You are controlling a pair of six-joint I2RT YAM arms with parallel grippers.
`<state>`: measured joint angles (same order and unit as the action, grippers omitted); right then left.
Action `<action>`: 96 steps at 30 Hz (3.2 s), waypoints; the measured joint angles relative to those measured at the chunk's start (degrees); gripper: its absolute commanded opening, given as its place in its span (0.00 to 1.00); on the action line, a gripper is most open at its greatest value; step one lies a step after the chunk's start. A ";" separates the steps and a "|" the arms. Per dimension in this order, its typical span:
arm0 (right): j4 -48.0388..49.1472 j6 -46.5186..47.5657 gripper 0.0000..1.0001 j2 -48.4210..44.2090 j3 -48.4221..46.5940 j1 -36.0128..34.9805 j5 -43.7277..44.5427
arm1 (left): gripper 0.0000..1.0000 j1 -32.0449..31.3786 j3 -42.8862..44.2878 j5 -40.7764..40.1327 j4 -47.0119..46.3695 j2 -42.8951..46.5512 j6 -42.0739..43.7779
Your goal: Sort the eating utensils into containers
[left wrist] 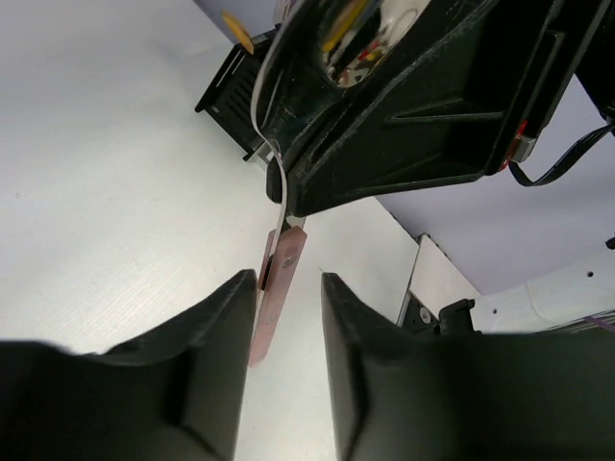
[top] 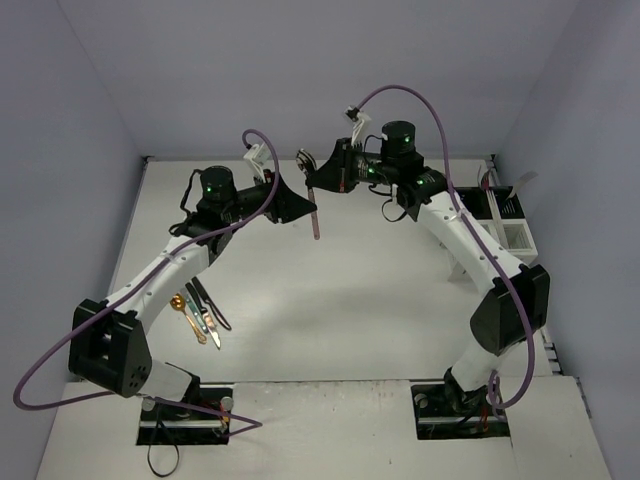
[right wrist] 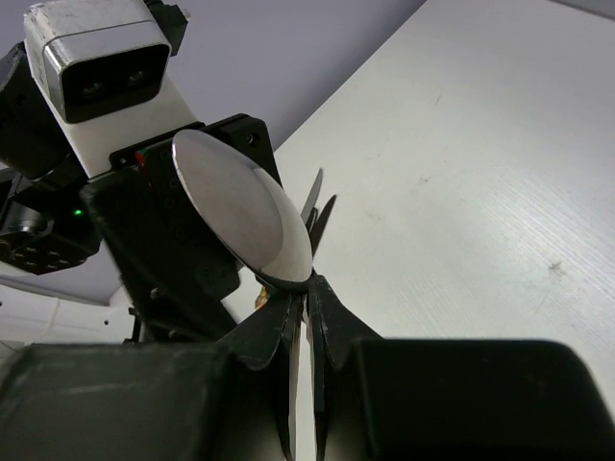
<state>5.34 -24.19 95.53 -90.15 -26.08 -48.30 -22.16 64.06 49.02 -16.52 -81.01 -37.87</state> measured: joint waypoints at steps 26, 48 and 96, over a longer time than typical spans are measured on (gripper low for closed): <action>-5.91 16.09 0.00 -5.13 -7.71 44.29 -2.24 | 0.88 9.97 11.29 -11.81 38.77 0.35 22.13; -14.16 41.06 0.00 -0.56 -3.34 41.77 0.47 | 0.88 11.64 11.12 -23.02 47.45 0.55 28.92; -11.14 42.97 0.49 -14.96 6.27 30.37 -2.18 | 0.46 22.95 -10.78 -42.81 54.97 10.42 12.12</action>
<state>-5.81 18.78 80.57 -83.88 4.30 -50.48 0.79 53.28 6.21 38.46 -70.59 -25.75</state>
